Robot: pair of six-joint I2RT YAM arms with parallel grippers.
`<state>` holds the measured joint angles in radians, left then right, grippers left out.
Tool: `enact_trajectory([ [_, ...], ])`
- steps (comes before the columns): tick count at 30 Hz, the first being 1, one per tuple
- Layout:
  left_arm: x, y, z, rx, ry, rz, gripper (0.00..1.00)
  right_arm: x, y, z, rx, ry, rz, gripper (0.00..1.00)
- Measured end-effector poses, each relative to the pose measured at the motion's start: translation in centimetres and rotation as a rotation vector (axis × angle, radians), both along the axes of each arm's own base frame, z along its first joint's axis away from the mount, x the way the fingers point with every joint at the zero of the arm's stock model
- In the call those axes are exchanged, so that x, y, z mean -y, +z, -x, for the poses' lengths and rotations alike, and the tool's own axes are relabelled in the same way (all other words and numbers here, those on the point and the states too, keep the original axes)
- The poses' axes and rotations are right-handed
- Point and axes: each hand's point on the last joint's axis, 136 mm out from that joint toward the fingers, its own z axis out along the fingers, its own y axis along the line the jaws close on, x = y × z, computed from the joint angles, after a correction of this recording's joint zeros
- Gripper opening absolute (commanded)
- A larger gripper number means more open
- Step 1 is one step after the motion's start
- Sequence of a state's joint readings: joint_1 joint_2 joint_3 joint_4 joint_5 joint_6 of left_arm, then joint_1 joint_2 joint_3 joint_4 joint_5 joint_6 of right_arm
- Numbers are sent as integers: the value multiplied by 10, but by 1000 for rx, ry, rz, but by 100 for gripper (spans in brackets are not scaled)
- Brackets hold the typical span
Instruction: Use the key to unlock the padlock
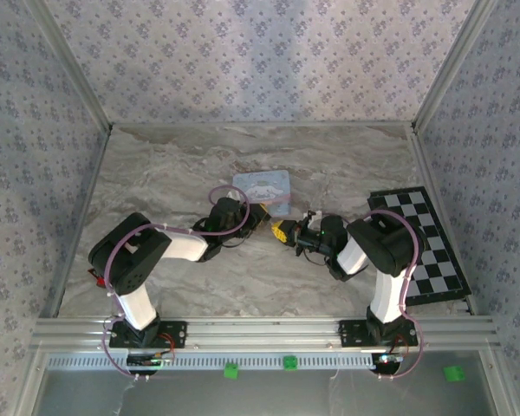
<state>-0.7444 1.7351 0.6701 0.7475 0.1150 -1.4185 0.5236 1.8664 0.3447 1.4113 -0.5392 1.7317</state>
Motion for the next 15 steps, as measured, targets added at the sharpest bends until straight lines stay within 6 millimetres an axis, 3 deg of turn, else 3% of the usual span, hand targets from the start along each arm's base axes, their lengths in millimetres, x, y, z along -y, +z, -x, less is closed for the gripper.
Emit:
enact_trajectory([
  [15, 3, 3, 1, 9, -9, 12, 0, 4, 4, 1, 29, -9, 11, 9],
])
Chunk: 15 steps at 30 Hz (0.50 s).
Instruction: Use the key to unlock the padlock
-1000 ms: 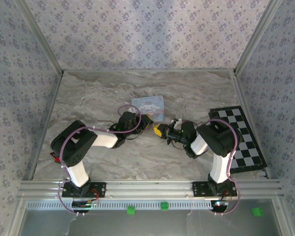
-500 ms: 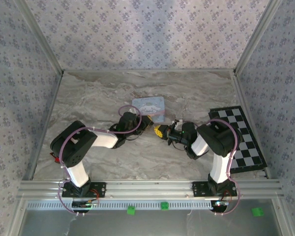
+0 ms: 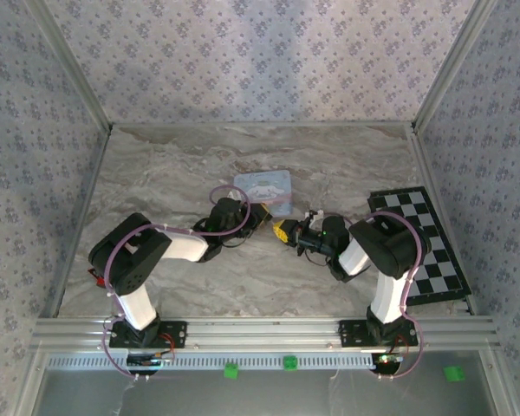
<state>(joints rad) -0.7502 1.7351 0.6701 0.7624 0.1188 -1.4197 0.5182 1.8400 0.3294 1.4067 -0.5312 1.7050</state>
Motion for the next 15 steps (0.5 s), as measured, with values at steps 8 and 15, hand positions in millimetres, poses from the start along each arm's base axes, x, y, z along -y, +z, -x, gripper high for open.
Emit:
enact_trajectory([
  [8, 1, 0, 1, 0, -2, 0, 0, 1, -1, -2, 0, -12, 4, 10],
  [15, 1, 1, 0, -1, 0, 3, 0, 2, 2, -3, 6, -20, 9, 2],
])
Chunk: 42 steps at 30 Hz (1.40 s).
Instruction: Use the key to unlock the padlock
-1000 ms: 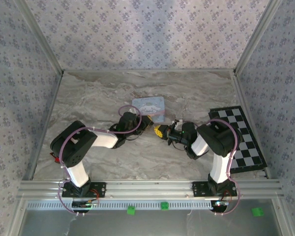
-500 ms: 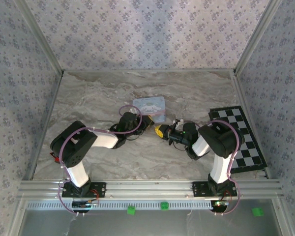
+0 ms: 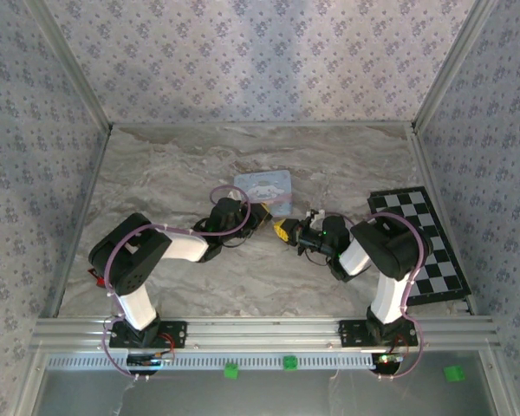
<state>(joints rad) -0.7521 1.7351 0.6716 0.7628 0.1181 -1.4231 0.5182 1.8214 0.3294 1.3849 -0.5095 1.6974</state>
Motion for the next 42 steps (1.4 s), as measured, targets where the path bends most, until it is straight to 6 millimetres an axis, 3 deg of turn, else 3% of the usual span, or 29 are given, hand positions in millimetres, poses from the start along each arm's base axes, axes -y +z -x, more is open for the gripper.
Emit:
enact_trajectory([
  [24, 1, 4, -3, 12, 9, 5, 0, -1, 5, -2, 22, -3, 10, 0],
  [42, 5, -4, 0, -6, -29, -71, 17, -1, -3, 4, 22, 1, 35, 0],
])
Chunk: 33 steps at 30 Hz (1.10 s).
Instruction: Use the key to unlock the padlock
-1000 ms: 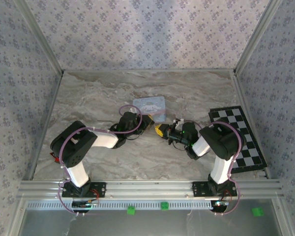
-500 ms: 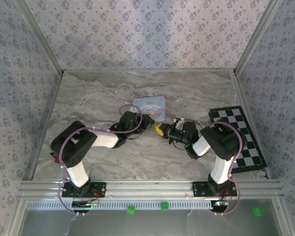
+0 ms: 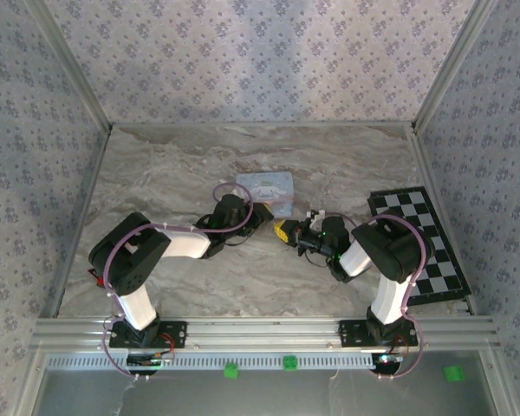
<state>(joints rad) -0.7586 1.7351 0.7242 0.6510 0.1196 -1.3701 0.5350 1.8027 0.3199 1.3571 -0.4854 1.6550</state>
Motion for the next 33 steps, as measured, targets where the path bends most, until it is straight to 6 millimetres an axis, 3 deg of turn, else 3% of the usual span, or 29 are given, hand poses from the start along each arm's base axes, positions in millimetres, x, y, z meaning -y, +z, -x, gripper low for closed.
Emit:
enact_trajectory([
  [11, 12, -7, 18, -31, -74, -10, 23, 4, -6, -2, -4, -27, 17, 0],
  [20, 15, -15, 23, -49, -96, -17, 21, 5, -13, -3, -18, -47, 34, 0],
  [33, 19, -21, 39, -63, -161, -20, 46, 4, -21, 5, -17, -32, 59, 0],
])
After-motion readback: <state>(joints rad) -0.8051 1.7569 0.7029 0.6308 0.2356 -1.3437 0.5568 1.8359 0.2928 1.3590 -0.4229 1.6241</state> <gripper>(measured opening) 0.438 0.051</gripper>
